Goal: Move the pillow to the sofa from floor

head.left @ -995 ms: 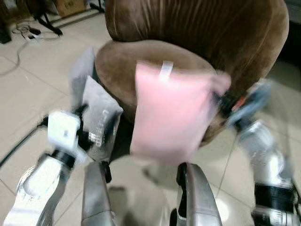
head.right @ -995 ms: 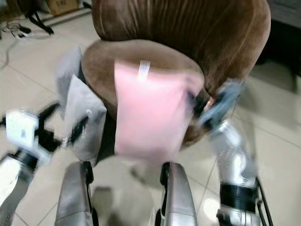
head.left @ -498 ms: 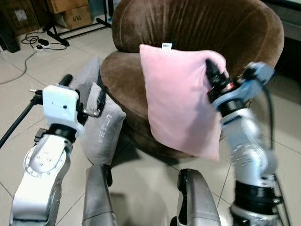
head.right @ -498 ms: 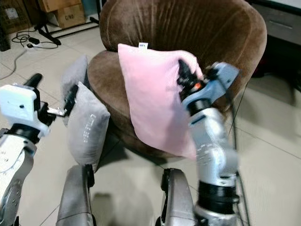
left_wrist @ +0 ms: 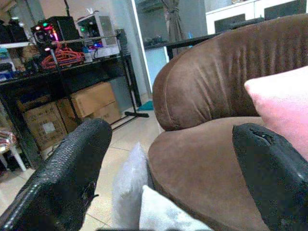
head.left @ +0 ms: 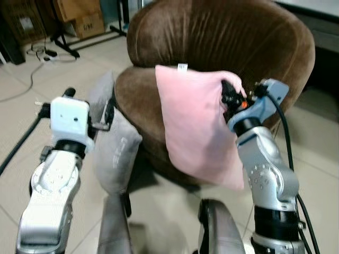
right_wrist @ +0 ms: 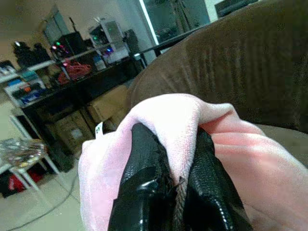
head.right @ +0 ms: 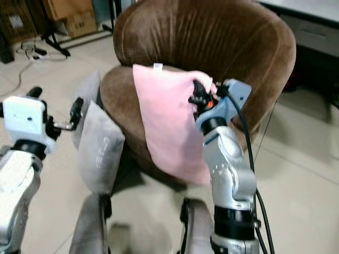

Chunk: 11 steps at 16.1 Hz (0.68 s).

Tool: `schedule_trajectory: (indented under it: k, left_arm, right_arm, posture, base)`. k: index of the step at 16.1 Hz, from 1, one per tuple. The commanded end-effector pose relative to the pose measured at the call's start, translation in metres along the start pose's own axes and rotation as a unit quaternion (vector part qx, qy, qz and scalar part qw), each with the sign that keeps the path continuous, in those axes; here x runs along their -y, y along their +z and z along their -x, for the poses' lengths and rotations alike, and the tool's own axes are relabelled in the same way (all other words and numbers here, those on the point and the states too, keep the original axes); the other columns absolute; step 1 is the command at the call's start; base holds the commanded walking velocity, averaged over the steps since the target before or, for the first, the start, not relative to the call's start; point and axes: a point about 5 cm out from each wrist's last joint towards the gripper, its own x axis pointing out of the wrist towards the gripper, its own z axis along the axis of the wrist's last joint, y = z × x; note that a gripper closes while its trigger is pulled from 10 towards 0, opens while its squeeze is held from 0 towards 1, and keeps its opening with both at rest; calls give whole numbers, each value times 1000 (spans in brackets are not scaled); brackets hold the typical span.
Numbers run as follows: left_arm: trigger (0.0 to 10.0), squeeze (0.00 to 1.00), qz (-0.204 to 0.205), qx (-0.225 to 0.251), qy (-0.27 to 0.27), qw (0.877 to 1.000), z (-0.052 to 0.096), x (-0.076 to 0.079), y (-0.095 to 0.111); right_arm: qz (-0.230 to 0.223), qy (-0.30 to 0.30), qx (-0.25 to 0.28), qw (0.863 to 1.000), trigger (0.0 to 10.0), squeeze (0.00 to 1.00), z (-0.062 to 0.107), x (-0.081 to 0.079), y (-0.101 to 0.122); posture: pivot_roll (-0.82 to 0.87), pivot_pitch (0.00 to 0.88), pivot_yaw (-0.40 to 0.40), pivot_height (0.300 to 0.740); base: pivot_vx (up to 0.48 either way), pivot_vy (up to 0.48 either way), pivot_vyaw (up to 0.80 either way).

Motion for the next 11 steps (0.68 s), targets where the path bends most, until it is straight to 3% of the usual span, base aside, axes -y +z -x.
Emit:
schedule_trajectory:
  k: [1,5,11]
  left_arm:
    - [10000,0,-4,1,-4,1000,-1,3,0]
    - [10000,0,-8,-13,-2,1000,3,2,-10]
    - [10000,0,-6,0,-11,1000,-1,7,-8]
  right_arm:
    - [16,-13,5,1000,10000,0,1,4,-1]
    - [31,-34,2,999,10000,0,7,14,-3]
    - [30,-45,6,999,10000,0,12,19,-3]
  posture:
    - [89,0,-71,611]
    - [83,0,-66,656]
    - [76,0,-46,716]
  base:
    - [0,0,0]
    - [0,0,0]
    - [0,0,0]
